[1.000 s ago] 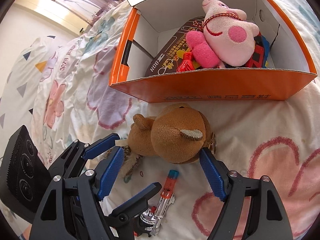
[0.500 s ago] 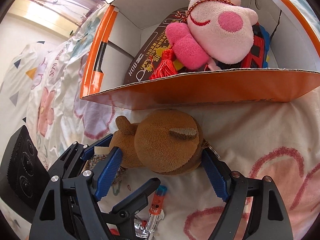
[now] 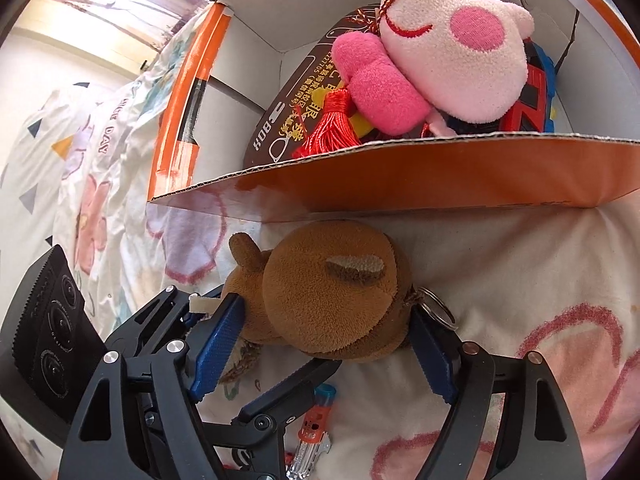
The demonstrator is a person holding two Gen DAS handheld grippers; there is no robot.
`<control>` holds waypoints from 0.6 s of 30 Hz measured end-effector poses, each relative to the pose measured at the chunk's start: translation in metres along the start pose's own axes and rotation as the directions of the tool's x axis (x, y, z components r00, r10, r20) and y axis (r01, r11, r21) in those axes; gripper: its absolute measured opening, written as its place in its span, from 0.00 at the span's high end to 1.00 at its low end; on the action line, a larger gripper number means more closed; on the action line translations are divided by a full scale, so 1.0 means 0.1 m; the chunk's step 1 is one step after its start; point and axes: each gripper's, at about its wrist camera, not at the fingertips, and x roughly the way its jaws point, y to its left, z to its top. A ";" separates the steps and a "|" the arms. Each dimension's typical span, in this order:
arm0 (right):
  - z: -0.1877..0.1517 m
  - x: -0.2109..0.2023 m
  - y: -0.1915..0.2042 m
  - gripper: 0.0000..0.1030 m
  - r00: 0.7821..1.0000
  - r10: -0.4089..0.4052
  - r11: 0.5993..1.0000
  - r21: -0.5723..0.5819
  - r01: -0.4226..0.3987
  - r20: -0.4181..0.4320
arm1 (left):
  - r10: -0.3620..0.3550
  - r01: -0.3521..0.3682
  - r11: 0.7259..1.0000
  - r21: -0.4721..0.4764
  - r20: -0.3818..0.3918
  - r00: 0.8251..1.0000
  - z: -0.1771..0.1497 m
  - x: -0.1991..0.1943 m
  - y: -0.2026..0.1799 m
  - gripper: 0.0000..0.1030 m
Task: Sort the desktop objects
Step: 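Lift the bear and hedgehog plush with the right tool over the box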
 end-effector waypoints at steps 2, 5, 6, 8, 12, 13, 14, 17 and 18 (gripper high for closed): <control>-0.02 -0.04 0.02 0.29 1.000 -0.002 1.000 -0.012 0.002 0.001 | -0.009 0.009 1.000 -0.006 0.003 1.000 -0.01 -0.03 0.01 0.35; -0.04 -0.11 0.04 0.34 1.000 0.000 1.000 -0.021 0.000 0.014 | -0.015 0.015 1.000 -0.001 0.013 1.000 -0.01 -0.11 0.01 0.38; -0.06 -0.14 0.05 0.35 1.000 0.000 1.000 -0.025 0.000 0.017 | -0.015 0.015 1.000 0.003 0.016 1.000 -0.01 -0.14 0.00 0.39; -0.08 -0.20 0.07 0.35 1.000 0.002 0.999 -0.033 -0.001 0.020 | -0.017 0.017 1.000 0.008 0.024 1.000 -0.02 -0.20 -0.01 0.39; -0.11 -0.35 0.12 0.36 0.999 0.004 0.999 -0.042 -0.003 0.038 | -0.023 0.023 1.000 0.012 0.047 0.999 0.01 -0.40 -0.06 0.40; -0.12 -0.39 0.14 0.36 0.999 0.003 0.999 -0.045 -0.001 0.044 | -0.023 0.022 1.000 0.013 0.053 0.998 0.02 -0.44 -0.07 0.40; -0.13 -0.43 0.16 0.36 0.999 0.001 0.999 -0.048 0.002 0.050 | -0.023 0.022 1.000 0.015 0.059 0.998 0.03 -0.48 -0.09 0.40; -0.13 -0.56 0.24 0.36 0.998 -0.007 0.998 -0.065 0.012 0.067 | -0.026 0.024 1.000 0.017 0.082 0.996 0.07 -0.60 -0.12 0.40; -0.13 -0.60 0.28 0.36 0.997 -0.008 0.998 -0.069 0.013 0.074 | -0.025 0.024 1.000 0.019 0.091 0.996 0.09 -0.65 -0.14 0.40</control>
